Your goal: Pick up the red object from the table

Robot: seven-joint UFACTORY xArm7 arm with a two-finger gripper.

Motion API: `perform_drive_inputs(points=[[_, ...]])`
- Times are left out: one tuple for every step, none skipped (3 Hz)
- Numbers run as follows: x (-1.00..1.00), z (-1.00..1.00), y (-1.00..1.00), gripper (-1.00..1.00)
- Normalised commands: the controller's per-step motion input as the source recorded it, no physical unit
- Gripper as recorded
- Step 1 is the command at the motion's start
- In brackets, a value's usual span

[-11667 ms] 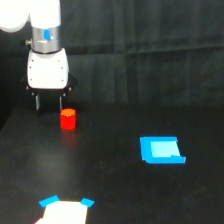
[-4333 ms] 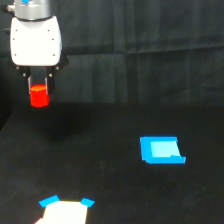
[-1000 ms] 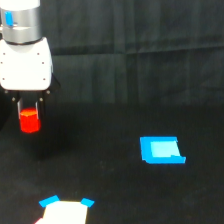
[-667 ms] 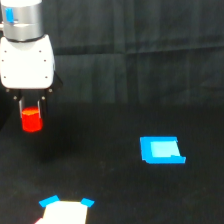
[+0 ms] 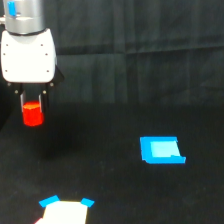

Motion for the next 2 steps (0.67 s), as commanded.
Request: perform_drive_inputs(points=[[-0.21,-0.41,-0.09,-1.00],[-0.14,-0.27,0.24,-0.98]])
